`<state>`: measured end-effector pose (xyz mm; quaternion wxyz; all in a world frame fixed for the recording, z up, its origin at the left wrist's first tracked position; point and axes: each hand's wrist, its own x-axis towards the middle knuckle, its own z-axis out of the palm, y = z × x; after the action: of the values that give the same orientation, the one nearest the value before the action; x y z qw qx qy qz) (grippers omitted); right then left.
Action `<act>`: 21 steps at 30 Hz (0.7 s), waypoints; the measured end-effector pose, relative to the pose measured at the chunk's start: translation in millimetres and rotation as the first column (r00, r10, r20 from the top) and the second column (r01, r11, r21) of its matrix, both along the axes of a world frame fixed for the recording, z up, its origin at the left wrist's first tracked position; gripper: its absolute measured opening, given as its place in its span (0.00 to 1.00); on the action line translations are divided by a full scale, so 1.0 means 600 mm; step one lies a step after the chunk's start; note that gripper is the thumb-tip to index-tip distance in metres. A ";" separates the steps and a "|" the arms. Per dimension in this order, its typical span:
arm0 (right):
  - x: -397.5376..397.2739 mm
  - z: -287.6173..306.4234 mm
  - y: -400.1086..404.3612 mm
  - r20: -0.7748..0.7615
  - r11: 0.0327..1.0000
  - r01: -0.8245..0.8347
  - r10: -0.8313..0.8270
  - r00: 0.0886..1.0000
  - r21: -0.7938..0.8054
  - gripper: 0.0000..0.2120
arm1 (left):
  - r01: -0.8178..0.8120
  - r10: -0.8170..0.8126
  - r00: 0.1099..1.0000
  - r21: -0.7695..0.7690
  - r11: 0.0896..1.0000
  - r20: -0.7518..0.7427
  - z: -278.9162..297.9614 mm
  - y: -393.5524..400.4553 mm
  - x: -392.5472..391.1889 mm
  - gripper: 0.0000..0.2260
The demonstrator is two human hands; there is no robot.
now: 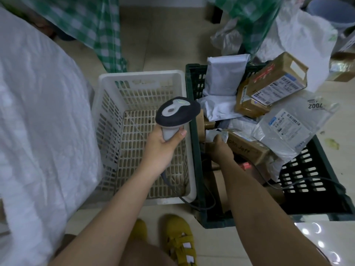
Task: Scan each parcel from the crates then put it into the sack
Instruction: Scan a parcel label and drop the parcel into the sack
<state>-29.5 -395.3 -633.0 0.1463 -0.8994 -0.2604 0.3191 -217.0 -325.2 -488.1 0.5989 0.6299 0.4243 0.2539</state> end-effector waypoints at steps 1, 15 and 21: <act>0.003 -0.001 -0.005 -0.014 0.999 0.039 -0.039 0.999 0.029 0.22 | 0.002 -0.002 1.000 -0.004 1.000 0.002 -0.001 -0.001 -0.002 0.16; 0.023 0.227 -0.146 -0.509 0.433 0.613 -0.341 0.790 0.662 0.18 | -0.019 0.019 1.000 0.062 0.998 0.010 0.021 -0.026 -0.016 0.12; -0.012 0.244 -0.135 -0.764 0.343 0.780 -0.216 0.608 0.524 0.19 | -0.032 0.028 0.998 0.071 0.997 0.057 0.059 -0.056 -0.037 0.12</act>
<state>-36.9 -476.3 -486.6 0.7176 -0.6067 -0.0117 0.3420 -239.3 -358.5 -452.7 0.5838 0.6371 0.4075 0.2954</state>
